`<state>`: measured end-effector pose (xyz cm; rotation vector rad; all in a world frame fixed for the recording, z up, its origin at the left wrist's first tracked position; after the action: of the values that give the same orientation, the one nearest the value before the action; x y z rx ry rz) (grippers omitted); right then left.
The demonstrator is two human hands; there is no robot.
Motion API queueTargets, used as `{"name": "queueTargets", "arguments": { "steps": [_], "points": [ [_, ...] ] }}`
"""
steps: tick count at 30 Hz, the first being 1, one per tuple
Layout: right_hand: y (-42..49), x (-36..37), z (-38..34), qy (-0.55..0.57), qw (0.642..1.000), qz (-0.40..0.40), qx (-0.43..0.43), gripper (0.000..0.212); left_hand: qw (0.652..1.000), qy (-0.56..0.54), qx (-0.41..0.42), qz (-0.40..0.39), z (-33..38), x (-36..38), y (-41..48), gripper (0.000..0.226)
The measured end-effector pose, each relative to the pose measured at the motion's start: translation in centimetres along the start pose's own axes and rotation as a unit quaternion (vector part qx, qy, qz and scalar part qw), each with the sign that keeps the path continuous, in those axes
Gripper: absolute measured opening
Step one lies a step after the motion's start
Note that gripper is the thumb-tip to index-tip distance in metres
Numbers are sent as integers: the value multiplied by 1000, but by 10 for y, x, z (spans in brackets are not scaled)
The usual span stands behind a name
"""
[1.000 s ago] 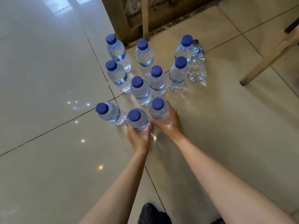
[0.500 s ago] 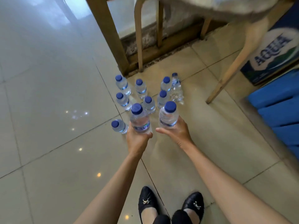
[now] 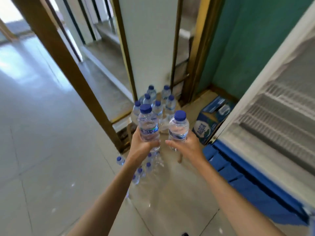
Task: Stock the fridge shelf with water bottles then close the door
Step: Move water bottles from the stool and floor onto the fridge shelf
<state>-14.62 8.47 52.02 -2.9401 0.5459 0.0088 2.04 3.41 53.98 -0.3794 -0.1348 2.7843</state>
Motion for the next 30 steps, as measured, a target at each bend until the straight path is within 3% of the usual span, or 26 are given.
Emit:
{"name": "queueTargets", "arguments": {
  "steps": [7, 13, 17, 20, 26, 30],
  "points": [
    [-16, -75, -178, -3, 991, 100, -90, 59, 984, 15, 152, -95, 192, 27, 17, 52],
    [-37, -169, -293, -23, 968, 193, -156, 49, 952, 17, 243, -185, 326, 90, 33, 54],
    [-50, -234, -358, -31, 947, 256, -192, 50, 918, 18, 318, -237, 413, 147, 41, 58],
    [-55, -282, -406, -32, 929, 296, -221, 37, 885, 18, 376, -275, 476, 193, 46, 58],
    [-41, -379, -476, -24, 901, 352, -253, 16, 871, 3, 402, -283, 567, 282, 78, 63],
    [-18, -439, -501, 7, 895, 379, -234, 43, 870, -4, 400, -288, 603, 336, 109, 66]
  ]
}}
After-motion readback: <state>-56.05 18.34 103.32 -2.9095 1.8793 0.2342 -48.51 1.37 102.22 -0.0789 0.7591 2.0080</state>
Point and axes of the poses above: each hand's wrist, its own y-axis towards the middle knuckle, its own x-axis out of the palm, z = x × y, the point moved 2 cm from there along y, towards the middle knuckle, and after that the axes turned 10 degrees about y, right-handed, at the moved point
